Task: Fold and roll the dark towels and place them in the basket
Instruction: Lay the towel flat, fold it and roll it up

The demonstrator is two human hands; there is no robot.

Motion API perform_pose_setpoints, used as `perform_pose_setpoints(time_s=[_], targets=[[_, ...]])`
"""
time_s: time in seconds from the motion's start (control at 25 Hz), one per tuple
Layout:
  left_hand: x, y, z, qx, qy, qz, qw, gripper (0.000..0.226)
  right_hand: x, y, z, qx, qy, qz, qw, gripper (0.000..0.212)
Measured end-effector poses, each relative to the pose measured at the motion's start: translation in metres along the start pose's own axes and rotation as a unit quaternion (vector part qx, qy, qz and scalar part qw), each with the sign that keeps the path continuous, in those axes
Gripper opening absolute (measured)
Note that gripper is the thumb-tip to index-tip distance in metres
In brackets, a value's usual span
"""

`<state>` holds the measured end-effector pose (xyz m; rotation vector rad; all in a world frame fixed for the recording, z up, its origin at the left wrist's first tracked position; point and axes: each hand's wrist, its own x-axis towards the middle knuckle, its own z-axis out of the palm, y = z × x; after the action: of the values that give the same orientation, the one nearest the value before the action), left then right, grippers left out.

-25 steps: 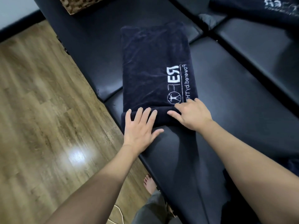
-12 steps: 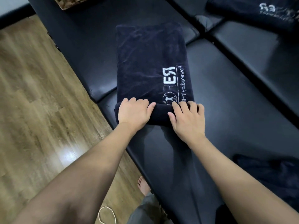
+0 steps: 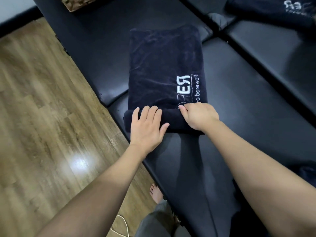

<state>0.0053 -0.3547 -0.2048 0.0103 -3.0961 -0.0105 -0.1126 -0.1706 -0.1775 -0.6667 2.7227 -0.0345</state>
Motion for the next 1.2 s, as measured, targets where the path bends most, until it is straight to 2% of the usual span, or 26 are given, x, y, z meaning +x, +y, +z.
perform_pose_setpoints(time_s=[0.08,0.2,0.4,0.44,0.6,0.84,0.92,1.04,1.12,1.2], targets=[[-0.005,0.001,0.006,0.024,0.01,0.012,1.0,0.064,0.002,-0.001,-0.007,0.044,-0.03,0.024,0.998,0.056],[0.02,-0.008,0.006,0.044,-0.004,0.027,0.999,0.065,-0.004,0.0,-0.002,0.048,-0.009,0.039,0.998,0.05],[0.056,-0.013,-0.005,0.038,-0.034,0.031,0.998,0.055,-0.033,-0.016,0.026,-0.064,0.198,0.041,0.977,0.025],[0.058,-0.011,-0.006,0.034,-0.043,0.023,0.998,0.056,-0.036,-0.019,0.033,-0.078,0.221,0.028,0.972,0.026],[0.064,-0.005,-0.016,0.035,-0.092,0.003,0.995,0.059,-0.048,-0.018,0.053,-0.097,0.226,-0.014,0.969,0.057],[0.059,-0.003,-0.025,0.01,-0.132,-0.019,0.991,0.055,-0.018,-0.016,0.034,-0.087,0.243,-0.014,0.966,0.048],[0.047,-0.001,-0.023,-0.003,-0.094,-0.039,0.995,0.052,-0.009,-0.015,0.025,-0.092,0.214,-0.014,0.972,0.049],[0.019,0.003,-0.013,0.006,-0.028,-0.02,0.999,0.043,-0.004,-0.02,0.011,-0.107,0.118,-0.012,0.987,0.056],[0.008,0.006,-0.007,0.016,-0.009,0.002,1.0,0.05,0.003,-0.02,0.0,-0.093,0.038,-0.012,0.995,0.054],[0.013,0.004,-0.004,0.022,-0.001,0.01,1.0,0.058,0.011,-0.018,-0.008,-0.032,-0.02,-0.003,0.999,0.052]])
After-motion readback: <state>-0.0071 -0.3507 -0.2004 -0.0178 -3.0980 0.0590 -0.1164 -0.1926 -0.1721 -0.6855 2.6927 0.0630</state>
